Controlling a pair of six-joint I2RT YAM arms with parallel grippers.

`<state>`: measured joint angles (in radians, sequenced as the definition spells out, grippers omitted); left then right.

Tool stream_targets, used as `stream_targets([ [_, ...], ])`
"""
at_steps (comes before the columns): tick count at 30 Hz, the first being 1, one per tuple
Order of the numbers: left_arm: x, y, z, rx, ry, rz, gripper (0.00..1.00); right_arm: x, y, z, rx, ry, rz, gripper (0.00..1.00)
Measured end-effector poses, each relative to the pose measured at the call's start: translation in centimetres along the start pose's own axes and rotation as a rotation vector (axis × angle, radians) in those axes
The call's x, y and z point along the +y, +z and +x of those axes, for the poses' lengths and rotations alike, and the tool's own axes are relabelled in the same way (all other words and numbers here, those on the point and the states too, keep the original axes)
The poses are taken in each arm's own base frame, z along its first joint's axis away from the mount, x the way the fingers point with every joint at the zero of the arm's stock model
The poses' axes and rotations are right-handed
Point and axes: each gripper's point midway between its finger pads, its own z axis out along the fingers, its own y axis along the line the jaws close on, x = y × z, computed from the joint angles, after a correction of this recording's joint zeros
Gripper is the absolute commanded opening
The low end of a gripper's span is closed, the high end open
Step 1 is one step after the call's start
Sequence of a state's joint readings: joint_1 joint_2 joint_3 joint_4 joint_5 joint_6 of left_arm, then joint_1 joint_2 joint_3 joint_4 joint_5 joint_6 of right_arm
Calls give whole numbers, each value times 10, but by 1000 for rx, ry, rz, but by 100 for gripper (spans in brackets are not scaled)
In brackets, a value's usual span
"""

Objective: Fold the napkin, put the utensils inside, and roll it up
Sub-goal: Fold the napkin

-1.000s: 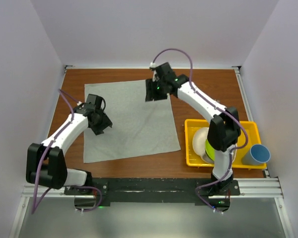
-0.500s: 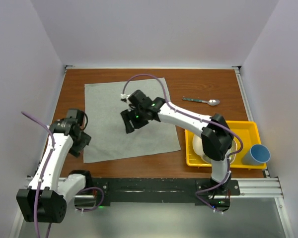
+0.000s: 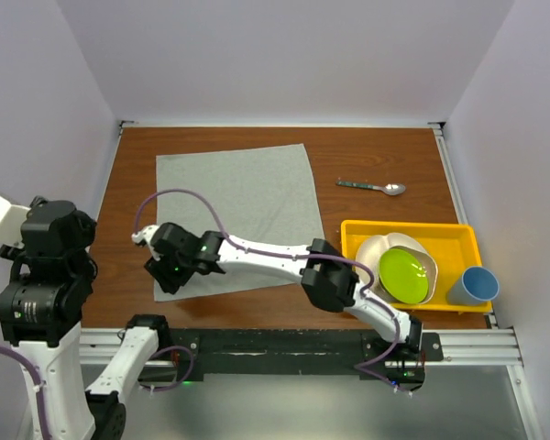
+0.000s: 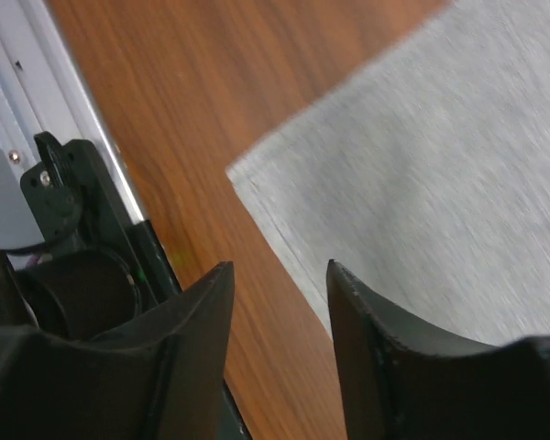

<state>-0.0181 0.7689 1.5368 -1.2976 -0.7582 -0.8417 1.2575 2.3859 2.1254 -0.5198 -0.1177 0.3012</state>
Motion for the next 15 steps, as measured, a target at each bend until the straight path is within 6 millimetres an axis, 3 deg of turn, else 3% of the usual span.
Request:
stream_targets([
  [2, 6, -2, -9, -35, 19, -19, 62, 16, 10, -2, -11, -46, 1, 44],
  [5, 10, 0, -7, -31, 66, -42, 62, 35, 18, -3, -23, -106, 0, 39],
  [8, 7, 3, -4, -16, 91, -43, 61, 47, 25, 3, -19, -149, 5, 40],
  [11, 5, 3, -1, -2, 95, -31, 61, 53, 31, 10, -10, -185, 22, 48],
  [15, 3, 2, 4, 20, 96, -11, 60, 48, 37, 16, -4, -233, 67, 50],
])
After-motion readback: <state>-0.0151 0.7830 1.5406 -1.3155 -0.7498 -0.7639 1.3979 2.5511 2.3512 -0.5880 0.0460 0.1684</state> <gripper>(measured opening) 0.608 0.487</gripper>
